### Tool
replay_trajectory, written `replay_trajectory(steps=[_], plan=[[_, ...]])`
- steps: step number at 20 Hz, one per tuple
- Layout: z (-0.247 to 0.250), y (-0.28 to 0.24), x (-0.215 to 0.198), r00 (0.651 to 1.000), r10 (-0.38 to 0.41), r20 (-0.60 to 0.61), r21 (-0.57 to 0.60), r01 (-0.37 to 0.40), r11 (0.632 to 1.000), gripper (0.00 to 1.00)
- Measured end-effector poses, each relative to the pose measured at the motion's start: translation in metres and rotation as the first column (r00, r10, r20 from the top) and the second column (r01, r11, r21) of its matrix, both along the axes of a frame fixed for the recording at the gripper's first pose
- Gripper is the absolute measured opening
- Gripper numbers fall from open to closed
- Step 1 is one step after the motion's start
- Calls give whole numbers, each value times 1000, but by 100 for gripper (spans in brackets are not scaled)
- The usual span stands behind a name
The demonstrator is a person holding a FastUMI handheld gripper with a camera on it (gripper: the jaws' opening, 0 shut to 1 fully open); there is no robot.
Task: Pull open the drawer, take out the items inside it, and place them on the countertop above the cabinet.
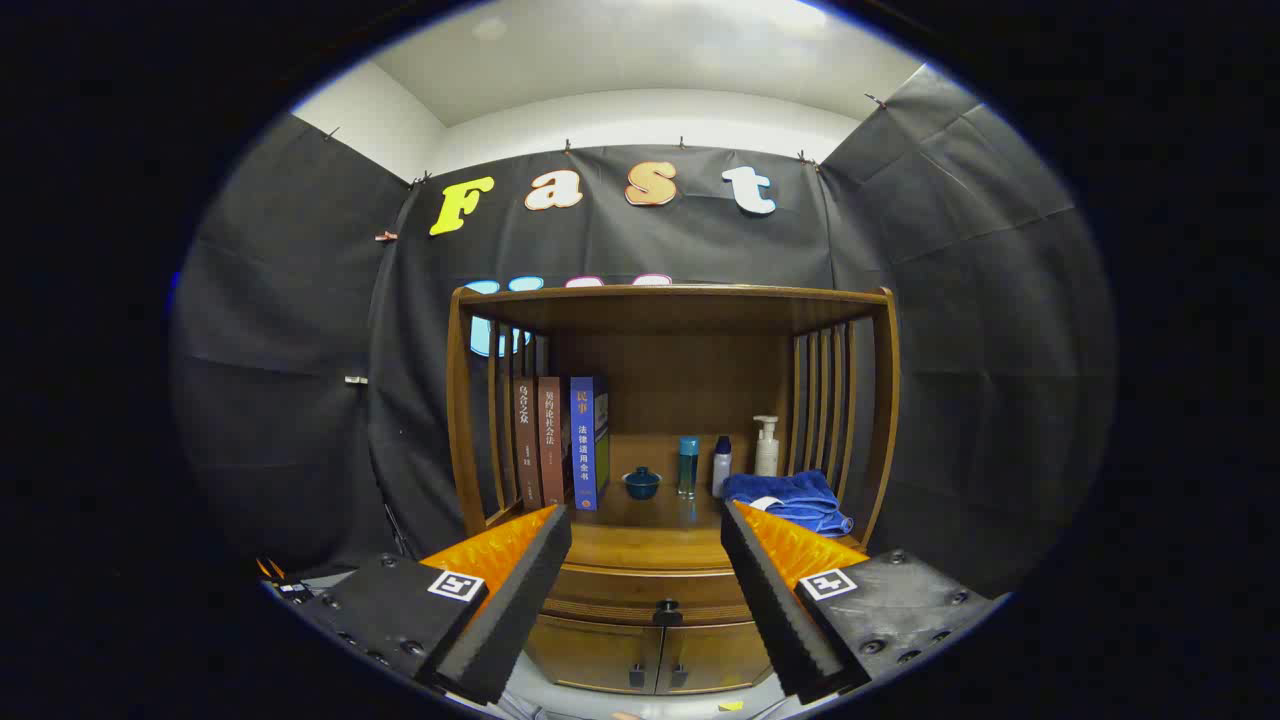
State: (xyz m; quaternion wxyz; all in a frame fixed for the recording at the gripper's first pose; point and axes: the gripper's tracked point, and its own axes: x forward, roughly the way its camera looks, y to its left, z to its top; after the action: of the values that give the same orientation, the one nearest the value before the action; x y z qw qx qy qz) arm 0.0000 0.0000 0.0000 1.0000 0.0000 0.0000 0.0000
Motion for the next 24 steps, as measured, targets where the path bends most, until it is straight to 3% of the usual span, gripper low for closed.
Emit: replay_trajectory(steps=[24], plan=[[-24, -4, -2, 997, -20, -77, 16, 21, 1000, 99]])
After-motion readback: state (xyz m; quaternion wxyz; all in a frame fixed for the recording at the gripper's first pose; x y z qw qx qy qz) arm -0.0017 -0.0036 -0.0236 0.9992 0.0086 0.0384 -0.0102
